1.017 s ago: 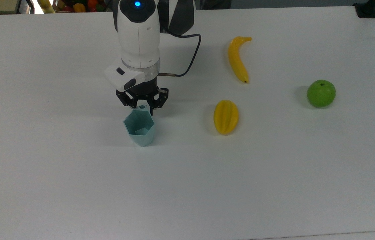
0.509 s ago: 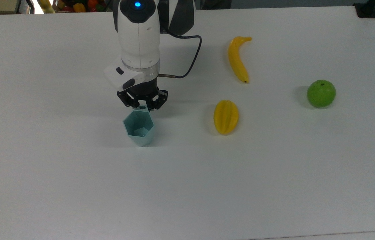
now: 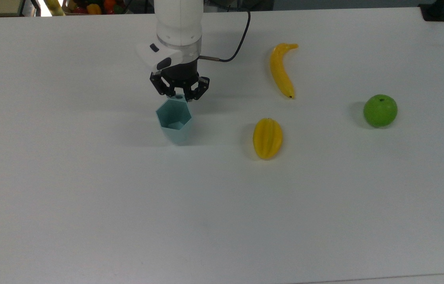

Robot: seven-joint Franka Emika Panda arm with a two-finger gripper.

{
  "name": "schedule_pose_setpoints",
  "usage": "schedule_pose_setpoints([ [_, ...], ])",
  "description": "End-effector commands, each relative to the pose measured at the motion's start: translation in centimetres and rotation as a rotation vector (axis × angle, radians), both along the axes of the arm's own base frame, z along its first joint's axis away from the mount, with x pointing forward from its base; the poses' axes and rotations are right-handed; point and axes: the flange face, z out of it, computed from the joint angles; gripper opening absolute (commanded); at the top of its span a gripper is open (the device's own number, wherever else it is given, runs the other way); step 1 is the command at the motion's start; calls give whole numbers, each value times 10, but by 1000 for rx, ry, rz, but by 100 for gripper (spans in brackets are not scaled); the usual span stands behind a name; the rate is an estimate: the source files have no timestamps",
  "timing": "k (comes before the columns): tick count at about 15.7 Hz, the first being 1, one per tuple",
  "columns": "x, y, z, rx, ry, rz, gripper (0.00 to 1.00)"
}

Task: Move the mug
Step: 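Slide the gripped mug across the table toward the banana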

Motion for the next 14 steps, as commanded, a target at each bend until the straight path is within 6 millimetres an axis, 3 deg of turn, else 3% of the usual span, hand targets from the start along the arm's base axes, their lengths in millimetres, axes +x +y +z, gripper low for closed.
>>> schedule_pose_setpoints([
  [1,-47,13,-8,-23,38,-29,2],
  [6,-59,11,-16,-33,80,-36,14],
  [7,-61,10,-17,-39,106,-40,28],
  [9,-64,10,-18,-50,141,-42,99],
  [11,-63,9,-13,-60,165,-39,100],
  [14,-55,8,10,-70,178,-48,100],
])
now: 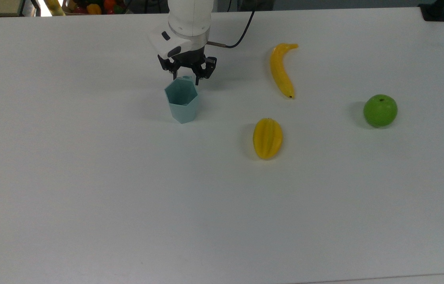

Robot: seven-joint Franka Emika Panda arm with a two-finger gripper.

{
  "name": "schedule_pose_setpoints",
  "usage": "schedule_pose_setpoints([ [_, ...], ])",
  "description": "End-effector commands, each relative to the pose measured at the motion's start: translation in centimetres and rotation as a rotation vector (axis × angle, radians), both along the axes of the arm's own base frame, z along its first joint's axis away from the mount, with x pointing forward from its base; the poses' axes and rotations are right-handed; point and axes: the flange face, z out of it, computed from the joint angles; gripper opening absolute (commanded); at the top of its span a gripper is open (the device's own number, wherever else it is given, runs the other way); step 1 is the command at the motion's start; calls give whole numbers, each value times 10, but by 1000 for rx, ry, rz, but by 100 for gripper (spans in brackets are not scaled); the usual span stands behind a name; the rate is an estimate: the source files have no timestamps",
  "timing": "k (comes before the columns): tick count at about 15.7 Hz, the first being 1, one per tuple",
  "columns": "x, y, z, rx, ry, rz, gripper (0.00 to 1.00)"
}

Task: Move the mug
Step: 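Open the gripper and lift it up away from the mug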

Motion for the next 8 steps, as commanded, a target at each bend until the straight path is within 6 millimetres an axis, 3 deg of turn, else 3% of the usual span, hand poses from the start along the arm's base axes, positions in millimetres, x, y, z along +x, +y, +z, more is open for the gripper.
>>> schedule_pose_setpoints([
  [1,3,-1,45,-37,9,-10,100],
  [8,28,-15,172,-9,-35,19,100],
])
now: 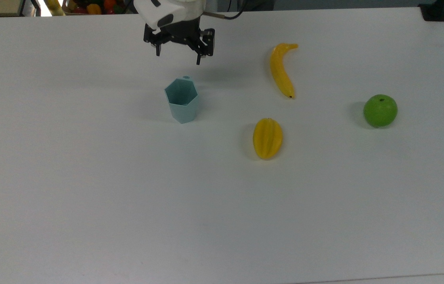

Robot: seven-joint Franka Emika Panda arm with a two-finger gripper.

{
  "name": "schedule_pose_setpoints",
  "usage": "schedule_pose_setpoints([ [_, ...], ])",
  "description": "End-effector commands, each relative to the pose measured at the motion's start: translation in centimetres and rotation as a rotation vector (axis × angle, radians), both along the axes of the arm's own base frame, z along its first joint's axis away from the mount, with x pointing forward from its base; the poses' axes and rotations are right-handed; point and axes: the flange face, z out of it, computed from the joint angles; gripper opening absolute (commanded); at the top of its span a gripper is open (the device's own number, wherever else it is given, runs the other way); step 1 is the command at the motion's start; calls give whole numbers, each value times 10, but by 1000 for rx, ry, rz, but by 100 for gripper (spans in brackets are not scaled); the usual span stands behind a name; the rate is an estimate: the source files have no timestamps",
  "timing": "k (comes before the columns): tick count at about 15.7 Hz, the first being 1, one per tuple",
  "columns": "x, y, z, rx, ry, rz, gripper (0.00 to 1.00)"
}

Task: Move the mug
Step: 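Open the gripper and lift it up away from the mug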

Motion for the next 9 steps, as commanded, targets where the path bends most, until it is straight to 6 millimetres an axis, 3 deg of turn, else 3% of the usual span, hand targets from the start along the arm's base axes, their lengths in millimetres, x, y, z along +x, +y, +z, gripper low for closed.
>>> schedule_pose_setpoints([
  [1,7,-12,70,28,-15,2,100],
  [5,-2,-29,115,32,30,-42,100],
  [9,-3,-32,122,36,30,-51,100],
])
